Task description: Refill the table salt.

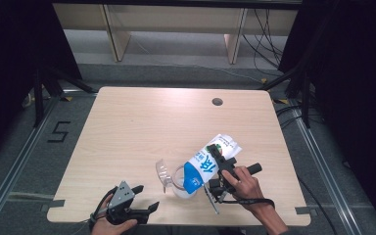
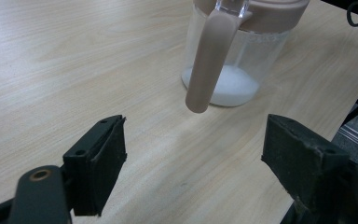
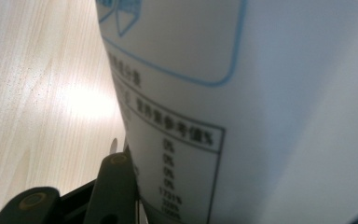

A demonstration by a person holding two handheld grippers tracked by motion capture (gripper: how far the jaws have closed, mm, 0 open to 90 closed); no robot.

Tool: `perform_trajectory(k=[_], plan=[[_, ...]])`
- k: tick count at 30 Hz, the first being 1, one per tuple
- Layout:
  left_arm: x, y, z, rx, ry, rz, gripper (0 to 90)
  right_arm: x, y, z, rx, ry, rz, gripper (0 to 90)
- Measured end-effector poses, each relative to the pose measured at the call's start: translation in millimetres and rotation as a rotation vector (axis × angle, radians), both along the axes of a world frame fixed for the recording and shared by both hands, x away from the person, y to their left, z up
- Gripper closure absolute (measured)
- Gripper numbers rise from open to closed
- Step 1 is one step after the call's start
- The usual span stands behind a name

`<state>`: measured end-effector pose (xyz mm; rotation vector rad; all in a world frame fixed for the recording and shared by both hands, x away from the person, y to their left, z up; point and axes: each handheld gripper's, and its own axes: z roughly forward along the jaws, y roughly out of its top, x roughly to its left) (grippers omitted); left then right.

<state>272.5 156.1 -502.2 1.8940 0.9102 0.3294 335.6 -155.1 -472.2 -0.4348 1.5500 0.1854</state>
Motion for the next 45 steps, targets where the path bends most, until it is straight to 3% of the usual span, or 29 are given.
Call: perform_trajectory(k=[2, 3, 7, 13, 14, 15, 32, 34, 35, 36, 45], plan=[[0.2, -0.1, -0.2, -0.005, -0.001, -0.001, 20.8, 0.5, 0.1, -0.7, 0.003, -0.001, 0.007, 57.0], [0.1, -0.1, -0.1, -0.004, -0.001, -0.001, 20.8, -0.7, -1.2, -4.5, 0.046, 0.028, -0.020, 57.2], [0.0, -0.1, 0.0, -0.002, 0.000, 0.001, 20.8, 0.1, -0.2, -2.0, 0.021, 0.013, -0.001, 57.7], [0.0, -0.4, -0.1, -0.006, 0.000, 0.003, 20.8, -0.9, -1.4, -5.0, 0.057, 0.033, -0.025, 58.2], [0.0, -0.4, -0.1, -0.005, 0.000, 0.003, 20.8, -0.6, -1.2, -4.4, 0.051, 0.031, -0.021, 58.2], [-0.1, -0.4, -0.1, -0.006, 0.000, 0.003, 20.8, 0.7, 0.3, 0.1, -0.006, -0.001, 0.008, 58.3], [0.2, -0.1, -0.1, -0.004, -0.001, -0.001, 20.8, 0.2, 0.0, 0.4, -0.004, -0.002, 0.002, 59.3], [0.1, -0.3, -0.2, -0.004, -0.002, -0.001, 20.8, -0.1, -0.4, 0.4, 0.002, 0.002, -0.007, 59.4], [0.1, -0.3, -0.2, -0.003, -0.002, -0.002, 20.8, -0.4, -1.8, -2.6, 0.042, 0.026, -0.024, 59.4], [0.1, -0.3, -0.2, -0.003, -0.002, -0.002, 20.8, 0.4, -1.3, -1.0, 0.025, 0.019, -0.007, 59.4], [0.1, -0.4, -0.2, -0.004, -0.002, -0.002, 20.9, -0.5, -1.3, -1.0, 0.029, 0.016, -0.019, 59.4]])
